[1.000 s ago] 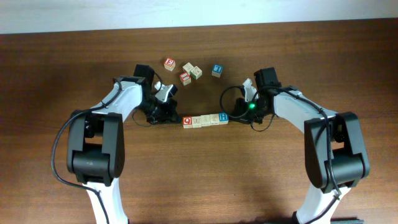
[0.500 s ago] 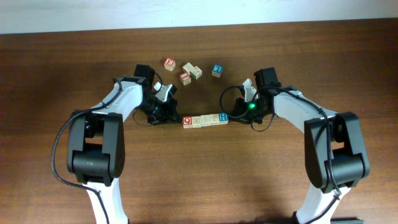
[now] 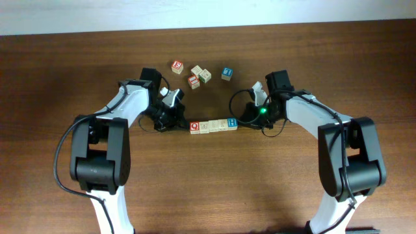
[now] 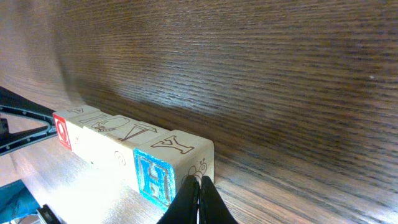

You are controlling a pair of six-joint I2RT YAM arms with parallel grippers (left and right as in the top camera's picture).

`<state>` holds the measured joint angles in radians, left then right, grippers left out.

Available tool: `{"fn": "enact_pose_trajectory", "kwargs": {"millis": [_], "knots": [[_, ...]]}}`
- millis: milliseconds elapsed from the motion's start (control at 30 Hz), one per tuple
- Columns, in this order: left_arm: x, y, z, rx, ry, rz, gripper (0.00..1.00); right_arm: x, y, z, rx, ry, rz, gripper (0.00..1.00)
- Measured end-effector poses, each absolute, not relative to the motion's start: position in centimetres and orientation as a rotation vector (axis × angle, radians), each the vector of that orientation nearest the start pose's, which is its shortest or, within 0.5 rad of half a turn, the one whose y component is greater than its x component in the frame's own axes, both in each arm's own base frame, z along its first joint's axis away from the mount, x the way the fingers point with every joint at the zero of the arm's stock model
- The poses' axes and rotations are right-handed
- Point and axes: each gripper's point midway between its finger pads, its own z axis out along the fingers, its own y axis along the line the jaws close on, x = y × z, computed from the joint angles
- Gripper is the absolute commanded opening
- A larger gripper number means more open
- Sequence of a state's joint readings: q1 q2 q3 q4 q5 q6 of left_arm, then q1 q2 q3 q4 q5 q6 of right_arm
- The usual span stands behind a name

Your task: Rotate 5 blocks

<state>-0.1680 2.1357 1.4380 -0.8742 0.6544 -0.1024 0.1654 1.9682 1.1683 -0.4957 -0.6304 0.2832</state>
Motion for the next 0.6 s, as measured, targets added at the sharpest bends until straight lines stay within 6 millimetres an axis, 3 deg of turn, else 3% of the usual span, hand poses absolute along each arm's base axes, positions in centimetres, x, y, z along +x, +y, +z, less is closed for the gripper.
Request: {"fn": "enact_pose_trajectory", "kwargs": {"millis": [600], "knots": [[36.7, -16.0, 1.2, 0.061, 3.071, -0.988, 0.0, 37.3, 17.8, 2.3, -0.055, 2.811, 1.039, 0.04]]}}
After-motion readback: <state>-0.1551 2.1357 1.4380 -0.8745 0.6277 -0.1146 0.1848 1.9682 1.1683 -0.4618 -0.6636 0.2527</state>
